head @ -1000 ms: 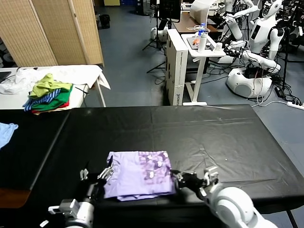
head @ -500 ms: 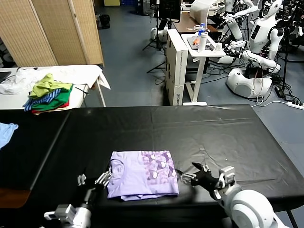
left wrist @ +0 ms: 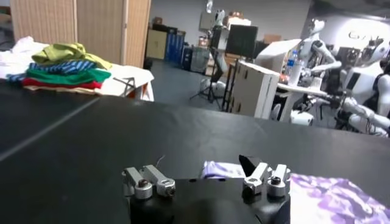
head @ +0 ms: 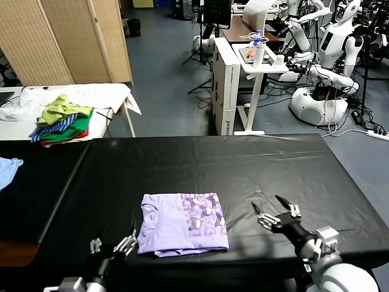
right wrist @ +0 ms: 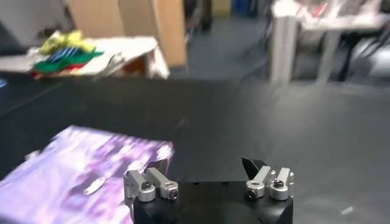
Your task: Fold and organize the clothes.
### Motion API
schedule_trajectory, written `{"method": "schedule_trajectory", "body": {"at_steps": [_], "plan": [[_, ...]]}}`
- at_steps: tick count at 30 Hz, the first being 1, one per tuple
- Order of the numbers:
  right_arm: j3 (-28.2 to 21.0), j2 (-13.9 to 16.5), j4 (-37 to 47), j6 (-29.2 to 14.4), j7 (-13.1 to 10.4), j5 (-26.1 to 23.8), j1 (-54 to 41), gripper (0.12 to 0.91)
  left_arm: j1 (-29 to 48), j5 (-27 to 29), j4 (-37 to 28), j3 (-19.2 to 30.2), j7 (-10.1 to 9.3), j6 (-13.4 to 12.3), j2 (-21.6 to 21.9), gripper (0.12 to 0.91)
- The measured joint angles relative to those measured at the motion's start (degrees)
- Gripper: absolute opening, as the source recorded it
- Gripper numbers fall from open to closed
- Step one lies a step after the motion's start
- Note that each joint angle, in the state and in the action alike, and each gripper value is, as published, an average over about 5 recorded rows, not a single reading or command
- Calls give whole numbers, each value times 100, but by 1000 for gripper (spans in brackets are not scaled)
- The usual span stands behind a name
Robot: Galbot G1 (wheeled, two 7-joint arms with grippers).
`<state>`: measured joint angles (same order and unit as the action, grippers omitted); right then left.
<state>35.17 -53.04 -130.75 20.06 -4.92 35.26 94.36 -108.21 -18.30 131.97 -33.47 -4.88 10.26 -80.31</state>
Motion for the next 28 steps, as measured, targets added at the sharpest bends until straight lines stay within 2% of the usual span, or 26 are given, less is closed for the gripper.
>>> {"method": "schedule_trajectory", "body": {"at_steps": [5, 10, 18, 28], "plan": [[292, -159, 3, -846, -230, -346, 554, 907, -269, 2, 95, 6, -3, -3, 19, 907], [543, -272, -41, -1288, -273, -427, 1047, 907, -465, -78, 214, 28, -2, 138, 74, 907], [747, -381, -174, -1246, -396, -378, 1559, 907, -629, -106, 355, -27, -39, 190, 165, 907], [775, -389, -208, -1243, -389, -369, 1680, 907, -648, -120, 389, -41, -32, 197, 167, 907]]}}
